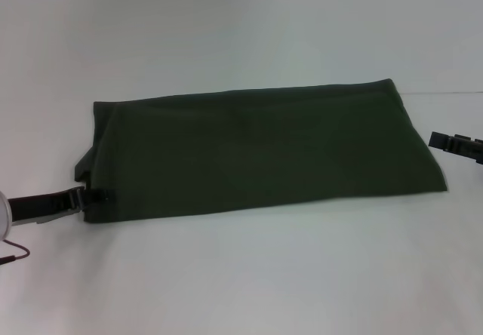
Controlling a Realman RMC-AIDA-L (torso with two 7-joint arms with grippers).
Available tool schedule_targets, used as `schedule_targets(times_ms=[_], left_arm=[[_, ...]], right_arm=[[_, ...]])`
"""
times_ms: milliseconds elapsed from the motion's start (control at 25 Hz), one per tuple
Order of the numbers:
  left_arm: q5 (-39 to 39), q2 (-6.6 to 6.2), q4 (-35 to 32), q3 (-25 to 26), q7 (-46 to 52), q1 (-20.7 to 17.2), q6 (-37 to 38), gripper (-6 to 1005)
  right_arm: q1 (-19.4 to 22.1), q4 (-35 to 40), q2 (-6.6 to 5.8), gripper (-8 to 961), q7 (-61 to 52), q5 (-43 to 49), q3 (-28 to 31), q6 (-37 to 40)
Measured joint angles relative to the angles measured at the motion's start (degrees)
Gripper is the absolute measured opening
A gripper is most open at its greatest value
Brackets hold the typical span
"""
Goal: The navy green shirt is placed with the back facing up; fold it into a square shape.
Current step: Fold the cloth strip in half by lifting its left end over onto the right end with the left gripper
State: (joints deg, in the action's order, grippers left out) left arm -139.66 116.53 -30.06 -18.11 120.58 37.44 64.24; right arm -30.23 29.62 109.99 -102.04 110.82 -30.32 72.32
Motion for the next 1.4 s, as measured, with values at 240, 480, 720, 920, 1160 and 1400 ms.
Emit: schedule_targets(times_ms=[240, 480, 720, 920, 1160, 1400], left_arm=[[0.0, 0.0, 0.0, 0.0, 0.0, 0.1, -0.6, 476], [0.0, 0.01, 0.0, -1.2, 0.0, 0.3, -0.7, 328], [0.0, 0.01, 0.0, -2.7, 0.2, 0.7, -1.7, 308], [-1.5, -0.06, -0.6, -2.9, 1.5, 1.1, -1.8, 261], [-2.0, -0.08, -0.6, -3.0, 2.0, 1.2, -2.0, 33], [-1.9, -0.15, -0.6, -3.0, 1.8, 1.3, -1.5, 30]], right_arm=[[0.0, 0.0, -0.04, 787, 0.0, 0.0, 0.0, 0.0], [-0.1, 0.0, -0.15, 786, 0.0, 0.0, 0.0, 0.0], [-0.2, 0.0, -0.22, 786, -0.1, 0.2, 0.0, 0.1], [-0.1, 0.1, -0.26, 785, -0.8, 0.7, 0.0, 0.3], [-0.2, 0.1, -0.32, 785, -1.1, 0.7, 0.0, 0.3], [-2.2, 1.4, -1.41, 784, -8.9, 6.0, -0.3, 0.7]])
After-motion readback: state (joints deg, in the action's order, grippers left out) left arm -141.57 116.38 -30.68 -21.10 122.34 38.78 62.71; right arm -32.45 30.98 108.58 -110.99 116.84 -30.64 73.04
